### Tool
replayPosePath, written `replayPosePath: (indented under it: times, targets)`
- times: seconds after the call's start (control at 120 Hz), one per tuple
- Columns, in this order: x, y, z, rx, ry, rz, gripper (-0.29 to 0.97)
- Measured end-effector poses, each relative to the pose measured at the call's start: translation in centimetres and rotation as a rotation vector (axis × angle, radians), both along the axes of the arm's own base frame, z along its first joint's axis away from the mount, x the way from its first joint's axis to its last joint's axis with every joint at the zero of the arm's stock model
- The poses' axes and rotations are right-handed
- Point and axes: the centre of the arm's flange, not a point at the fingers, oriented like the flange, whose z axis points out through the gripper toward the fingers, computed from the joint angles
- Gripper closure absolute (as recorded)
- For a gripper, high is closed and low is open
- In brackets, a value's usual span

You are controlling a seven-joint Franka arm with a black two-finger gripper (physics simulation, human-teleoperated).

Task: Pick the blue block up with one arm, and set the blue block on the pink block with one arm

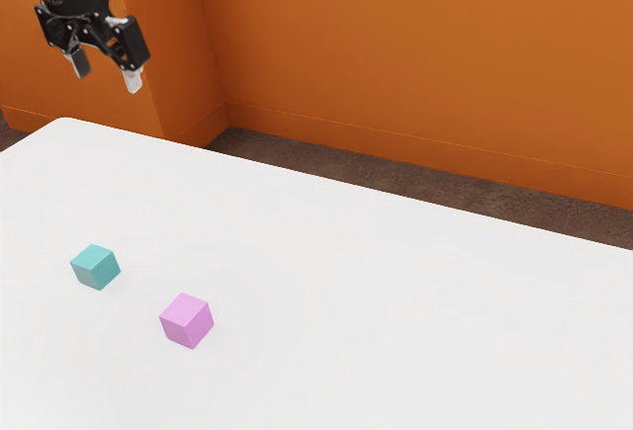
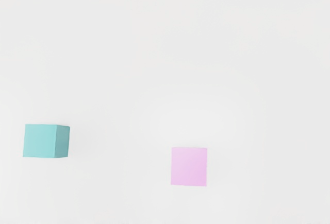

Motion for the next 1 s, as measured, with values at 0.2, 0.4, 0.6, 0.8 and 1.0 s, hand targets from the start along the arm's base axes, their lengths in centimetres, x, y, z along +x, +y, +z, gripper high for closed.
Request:
replayPosePath:
  times: [0.2, 0.4, 0.6, 0.8, 1.0]
  targets:
    - [0.8, 6.8, -3.0, -0.026, 0.048, 0.151, 0.02]
    - [-1.4, 15.9, -20.0, -0.097, 0.224, 0.375, 0.02]
    - [-0.1, 18.1, -28.8, -0.033, 0.192, 0.375, 0.02]
    - [2.8, 20.6, -33.7, 0.05, 0.07, 0.208, 0.02]
    - [3.5, 23.7, -35.1, -0.002, -0.034, 0.114, 0.02]
